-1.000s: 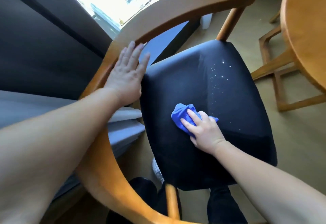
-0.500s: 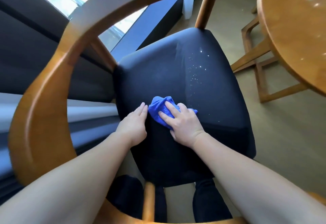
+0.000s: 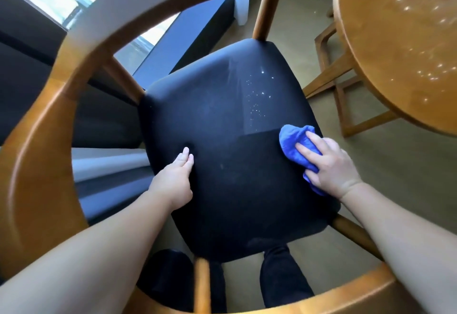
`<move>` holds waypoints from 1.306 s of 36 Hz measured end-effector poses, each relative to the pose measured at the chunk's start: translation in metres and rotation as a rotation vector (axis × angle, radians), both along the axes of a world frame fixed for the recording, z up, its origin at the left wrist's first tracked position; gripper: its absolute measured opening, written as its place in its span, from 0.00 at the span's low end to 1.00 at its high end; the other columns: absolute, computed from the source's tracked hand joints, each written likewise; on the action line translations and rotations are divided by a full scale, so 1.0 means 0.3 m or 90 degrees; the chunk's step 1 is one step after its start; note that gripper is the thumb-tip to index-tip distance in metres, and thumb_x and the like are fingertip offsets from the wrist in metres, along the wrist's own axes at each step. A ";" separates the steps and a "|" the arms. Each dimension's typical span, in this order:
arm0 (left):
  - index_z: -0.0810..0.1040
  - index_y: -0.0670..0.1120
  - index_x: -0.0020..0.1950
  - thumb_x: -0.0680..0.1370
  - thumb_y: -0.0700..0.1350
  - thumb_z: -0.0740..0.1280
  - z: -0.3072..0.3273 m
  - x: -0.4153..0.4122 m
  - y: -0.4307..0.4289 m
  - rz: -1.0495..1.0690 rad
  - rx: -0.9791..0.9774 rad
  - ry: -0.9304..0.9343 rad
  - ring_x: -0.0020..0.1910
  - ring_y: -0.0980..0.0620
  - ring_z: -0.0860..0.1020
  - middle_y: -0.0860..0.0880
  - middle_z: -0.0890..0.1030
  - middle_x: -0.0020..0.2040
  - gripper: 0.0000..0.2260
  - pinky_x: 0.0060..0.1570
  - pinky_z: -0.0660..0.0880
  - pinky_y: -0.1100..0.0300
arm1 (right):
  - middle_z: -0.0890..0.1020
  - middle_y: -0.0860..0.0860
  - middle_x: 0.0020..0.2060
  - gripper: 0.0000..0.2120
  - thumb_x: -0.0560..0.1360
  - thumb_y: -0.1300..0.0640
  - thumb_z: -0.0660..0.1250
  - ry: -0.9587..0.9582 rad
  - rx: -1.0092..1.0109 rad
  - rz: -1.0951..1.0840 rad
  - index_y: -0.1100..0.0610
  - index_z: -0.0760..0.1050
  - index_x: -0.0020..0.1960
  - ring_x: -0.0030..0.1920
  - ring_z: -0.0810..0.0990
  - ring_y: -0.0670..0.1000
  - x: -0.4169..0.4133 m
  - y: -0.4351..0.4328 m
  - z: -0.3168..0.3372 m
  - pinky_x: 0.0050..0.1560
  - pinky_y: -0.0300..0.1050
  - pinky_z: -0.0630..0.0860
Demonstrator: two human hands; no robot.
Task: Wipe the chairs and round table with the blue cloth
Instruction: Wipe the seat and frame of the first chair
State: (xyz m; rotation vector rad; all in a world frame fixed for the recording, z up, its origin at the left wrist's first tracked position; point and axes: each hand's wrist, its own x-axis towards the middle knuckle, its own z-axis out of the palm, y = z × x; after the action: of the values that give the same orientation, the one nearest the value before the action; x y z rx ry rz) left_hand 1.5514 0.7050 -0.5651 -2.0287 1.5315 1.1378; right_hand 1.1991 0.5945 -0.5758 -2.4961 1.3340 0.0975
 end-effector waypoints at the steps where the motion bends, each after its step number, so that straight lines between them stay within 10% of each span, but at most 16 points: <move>1: 0.45 0.51 0.79 0.71 0.37 0.59 0.001 -0.002 -0.003 -0.002 0.005 0.002 0.76 0.57 0.50 0.59 0.37 0.77 0.39 0.60 0.70 0.60 | 0.78 0.62 0.61 0.34 0.51 0.64 0.80 -0.002 0.005 -0.013 0.58 0.81 0.58 0.49 0.79 0.69 -0.002 0.003 -0.001 0.38 0.58 0.80; 11: 0.45 0.51 0.79 0.70 0.36 0.55 0.009 0.011 -0.031 -0.011 0.047 0.022 0.76 0.58 0.49 0.59 0.36 0.77 0.39 0.64 0.69 0.58 | 0.62 0.54 0.74 0.29 0.72 0.57 0.66 0.108 0.063 -0.397 0.52 0.67 0.73 0.62 0.67 0.64 -0.070 -0.048 -0.002 0.63 0.51 0.66; 23: 0.43 0.47 0.79 0.71 0.37 0.55 0.010 -0.013 -0.051 -0.028 0.077 0.004 0.77 0.57 0.45 0.55 0.35 0.77 0.38 0.68 0.64 0.57 | 0.76 0.62 0.63 0.29 0.60 0.60 0.71 -0.076 -0.065 -0.020 0.57 0.79 0.61 0.50 0.77 0.67 0.444 -0.108 0.062 0.41 0.55 0.78; 33: 0.40 0.45 0.78 0.73 0.38 0.55 0.012 -0.034 -0.060 -0.045 0.117 -0.021 0.77 0.54 0.44 0.52 0.34 0.77 0.37 0.72 0.59 0.54 | 0.55 0.55 0.77 0.31 0.74 0.57 0.61 0.087 0.032 0.113 0.47 0.59 0.76 0.71 0.60 0.65 0.637 -0.041 -0.015 0.63 0.60 0.63; 47: 0.39 0.45 0.78 0.73 0.39 0.55 0.003 -0.039 -0.056 -0.036 0.135 -0.041 0.77 0.56 0.43 0.53 0.33 0.77 0.37 0.71 0.60 0.55 | 0.77 0.59 0.63 0.31 0.59 0.64 0.74 0.059 -0.049 0.199 0.52 0.79 0.62 0.47 0.79 0.66 0.534 -0.115 -0.022 0.34 0.53 0.78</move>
State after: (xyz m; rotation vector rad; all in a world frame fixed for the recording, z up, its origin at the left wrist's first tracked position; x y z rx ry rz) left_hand 1.5396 0.6882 -0.5643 -1.8521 1.3654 1.1497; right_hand 1.3595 0.5600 -0.5823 -2.7785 0.9844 0.2366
